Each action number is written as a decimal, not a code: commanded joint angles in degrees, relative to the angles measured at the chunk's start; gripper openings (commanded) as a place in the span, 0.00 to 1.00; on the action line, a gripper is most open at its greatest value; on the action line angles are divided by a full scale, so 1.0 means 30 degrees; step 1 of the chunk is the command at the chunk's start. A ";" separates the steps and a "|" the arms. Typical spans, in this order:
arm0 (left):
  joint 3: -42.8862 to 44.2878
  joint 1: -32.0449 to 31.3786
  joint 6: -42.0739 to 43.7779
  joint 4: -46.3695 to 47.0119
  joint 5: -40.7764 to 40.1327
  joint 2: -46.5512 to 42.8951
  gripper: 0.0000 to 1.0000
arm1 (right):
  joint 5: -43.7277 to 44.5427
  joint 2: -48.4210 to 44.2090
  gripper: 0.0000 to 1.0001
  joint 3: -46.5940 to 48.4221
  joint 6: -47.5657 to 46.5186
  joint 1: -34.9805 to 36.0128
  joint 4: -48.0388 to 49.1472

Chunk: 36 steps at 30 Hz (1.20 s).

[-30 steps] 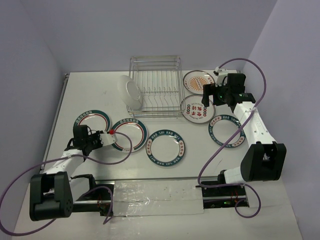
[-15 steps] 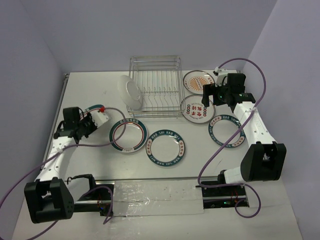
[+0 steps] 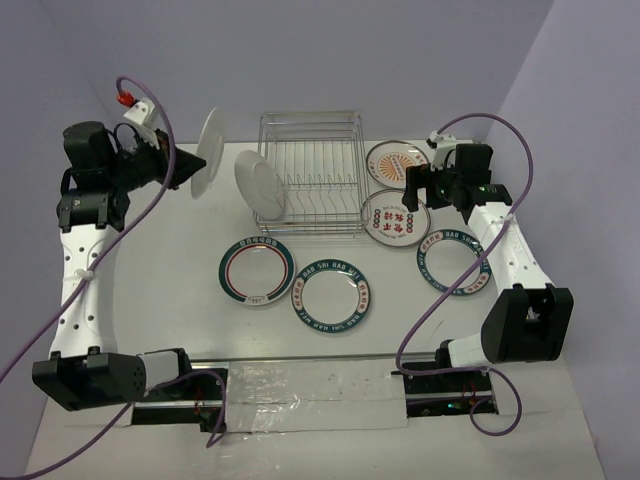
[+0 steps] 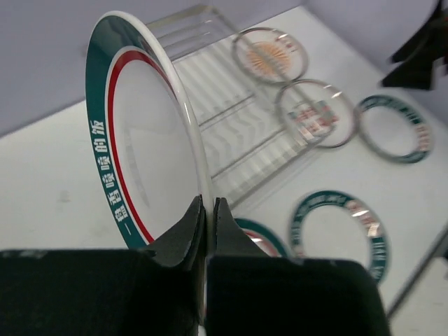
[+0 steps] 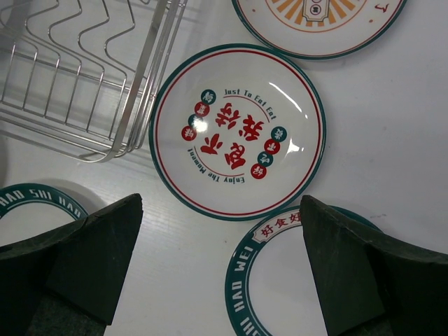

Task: Load the plates into the dish rack

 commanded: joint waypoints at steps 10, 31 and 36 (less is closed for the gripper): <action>-0.4965 -0.2578 -1.7368 1.6224 0.4640 0.1231 0.00 | -0.0263 -0.0083 1.00 0.1056 0.0301 -0.0071 -0.0201; -0.4442 -0.3019 -1.6613 1.7344 0.1447 0.6185 0.00 | -0.0029 0.0328 1.00 0.1437 0.0067 -0.0071 -0.0611; -0.4324 -0.2961 -1.6552 1.7254 0.0802 0.6828 0.00 | 0.0059 0.0357 1.00 0.1467 -0.0021 -0.0071 -0.0670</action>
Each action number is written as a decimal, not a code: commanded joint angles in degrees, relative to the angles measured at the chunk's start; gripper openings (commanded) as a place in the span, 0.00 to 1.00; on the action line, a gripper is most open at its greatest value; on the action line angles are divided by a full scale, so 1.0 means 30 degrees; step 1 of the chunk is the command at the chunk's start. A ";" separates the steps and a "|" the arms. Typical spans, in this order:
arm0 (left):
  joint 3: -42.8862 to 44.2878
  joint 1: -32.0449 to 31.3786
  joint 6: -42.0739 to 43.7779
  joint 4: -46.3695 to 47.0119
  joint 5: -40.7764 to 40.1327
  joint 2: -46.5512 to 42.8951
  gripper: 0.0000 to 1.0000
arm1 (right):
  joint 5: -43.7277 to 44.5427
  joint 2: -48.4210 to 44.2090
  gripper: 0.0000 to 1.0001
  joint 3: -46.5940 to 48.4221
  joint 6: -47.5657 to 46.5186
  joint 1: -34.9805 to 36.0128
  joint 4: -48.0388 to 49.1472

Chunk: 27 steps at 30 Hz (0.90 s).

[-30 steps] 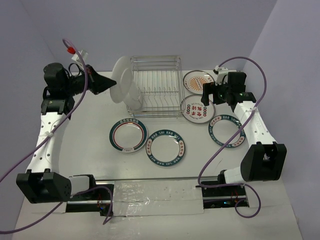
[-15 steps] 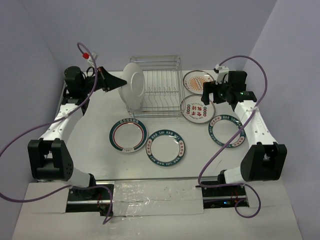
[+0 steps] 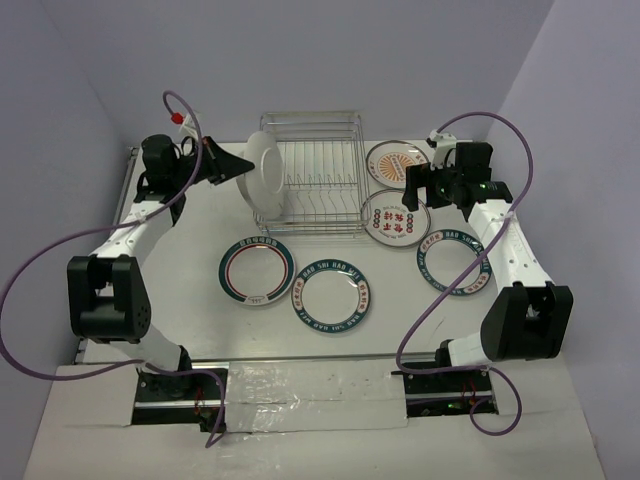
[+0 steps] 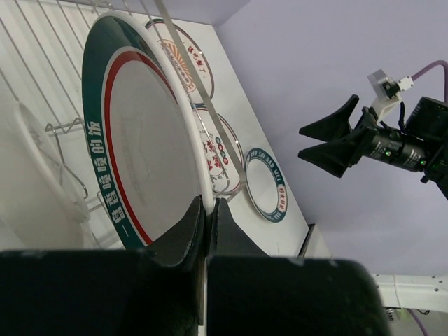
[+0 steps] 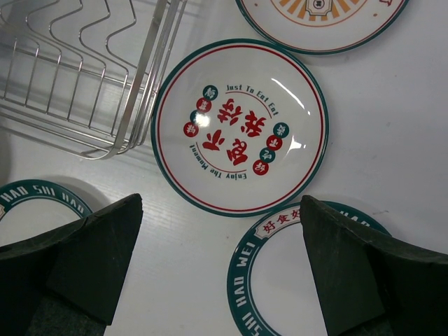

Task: Load the plates into the dish rack

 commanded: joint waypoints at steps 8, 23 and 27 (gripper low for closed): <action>0.1016 0.0093 -0.2298 0.2214 -0.0358 0.1473 0.00 | 0.0146 0.0190 1.00 0.0993 -0.0058 -0.0071 -0.0014; 0.2887 0.0384 0.0507 -0.1875 -0.2402 0.0865 0.66 | 0.0175 0.0073 1.00 0.0993 -0.0175 -0.0071 -0.0043; 0.4119 0.1263 0.4191 -0.5418 -0.3928 -0.0455 0.73 | 0.0234 -0.0161 1.00 0.0935 -0.0263 -0.0071 -0.0102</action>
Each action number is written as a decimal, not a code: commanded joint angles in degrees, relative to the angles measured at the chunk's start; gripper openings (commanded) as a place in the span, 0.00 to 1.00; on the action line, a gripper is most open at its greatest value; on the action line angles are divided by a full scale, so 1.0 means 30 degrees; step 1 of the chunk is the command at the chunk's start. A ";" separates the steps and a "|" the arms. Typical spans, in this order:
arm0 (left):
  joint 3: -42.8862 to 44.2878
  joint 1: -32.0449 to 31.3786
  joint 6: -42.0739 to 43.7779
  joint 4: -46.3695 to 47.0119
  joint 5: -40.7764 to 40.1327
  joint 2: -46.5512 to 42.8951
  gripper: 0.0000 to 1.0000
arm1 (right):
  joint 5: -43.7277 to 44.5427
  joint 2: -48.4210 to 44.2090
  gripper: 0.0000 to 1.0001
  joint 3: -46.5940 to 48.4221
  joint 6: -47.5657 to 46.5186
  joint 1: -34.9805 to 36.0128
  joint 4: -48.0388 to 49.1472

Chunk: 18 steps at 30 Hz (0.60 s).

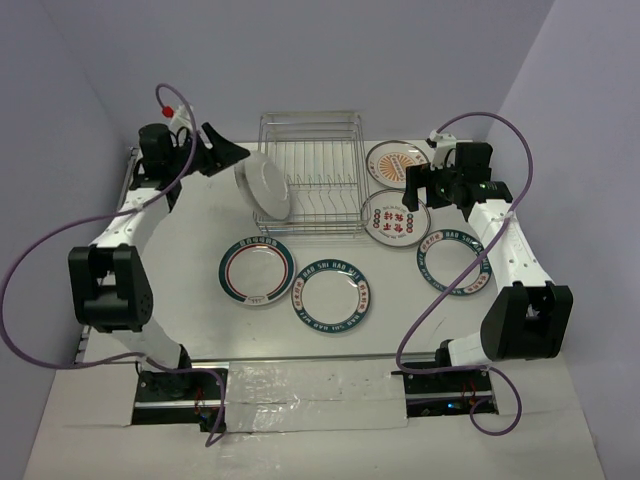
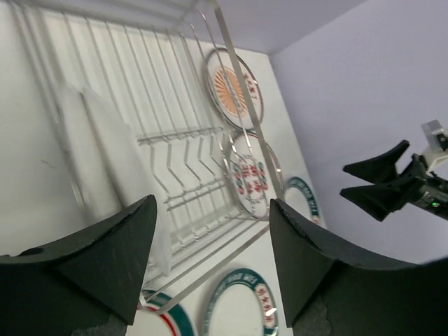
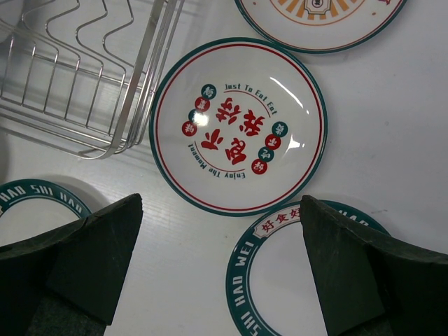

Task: Load the plates into the dish rack

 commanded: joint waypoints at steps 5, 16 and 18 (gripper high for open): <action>0.1015 0.3951 0.7570 -0.5668 -0.1069 -0.4058 0.75 | 0.0125 -0.0542 1.00 0.0700 -0.0307 -0.0071 0.0073; -0.4579 0.5332 2.1964 -1.5690 0.2009 -0.6228 0.70 | -0.0373 -0.0835 1.00 0.0319 -0.0220 -0.0042 0.0044; -0.5689 0.5361 2.2174 -1.5985 0.2244 -0.5936 0.67 | -0.0519 -0.0893 1.00 0.0378 -0.0132 -0.0042 -0.0014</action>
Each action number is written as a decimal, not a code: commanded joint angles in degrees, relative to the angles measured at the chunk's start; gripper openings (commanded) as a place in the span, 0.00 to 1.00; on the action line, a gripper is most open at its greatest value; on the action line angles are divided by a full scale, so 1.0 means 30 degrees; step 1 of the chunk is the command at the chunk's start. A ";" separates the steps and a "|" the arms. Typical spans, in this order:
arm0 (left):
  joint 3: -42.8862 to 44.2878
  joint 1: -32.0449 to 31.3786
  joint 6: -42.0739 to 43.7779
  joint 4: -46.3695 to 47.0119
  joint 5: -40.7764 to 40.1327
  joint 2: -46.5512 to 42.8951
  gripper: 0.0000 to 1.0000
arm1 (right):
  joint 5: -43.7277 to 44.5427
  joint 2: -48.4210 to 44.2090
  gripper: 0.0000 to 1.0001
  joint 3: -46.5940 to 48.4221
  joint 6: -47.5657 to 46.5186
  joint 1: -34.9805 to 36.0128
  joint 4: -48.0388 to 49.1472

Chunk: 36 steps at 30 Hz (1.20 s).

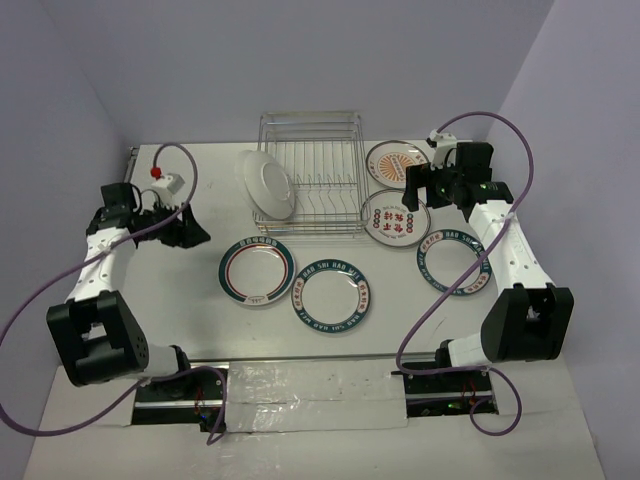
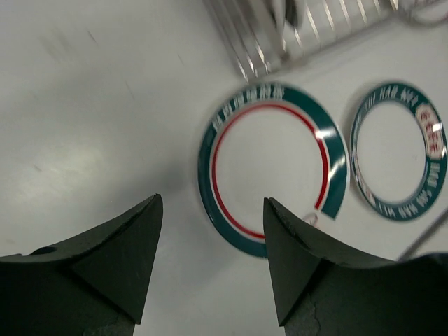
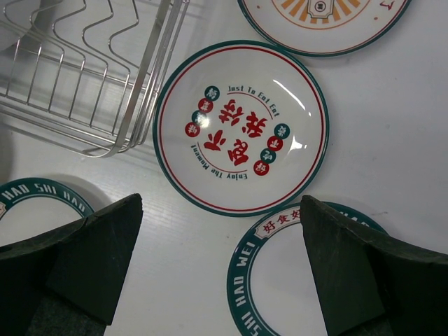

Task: Load the plates into the dish rack

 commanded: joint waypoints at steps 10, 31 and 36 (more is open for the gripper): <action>-0.1342 0.0116 0.1833 -0.1443 0.1959 0.4481 0.61 | -0.1062 -0.1246 1.00 -0.0003 -0.0058 0.0894 -0.0512; -0.9069 -0.0205 2.5526 -0.3988 -0.1472 -0.6820 0.78 | -0.0214 -0.0895 1.00 0.0260 -0.0410 0.1979 -0.0893; -1.1208 -0.2400 2.8462 -0.3965 -0.1032 -0.9076 0.80 | 0.0021 -0.0807 1.00 0.0436 -0.0468 0.2009 -0.1039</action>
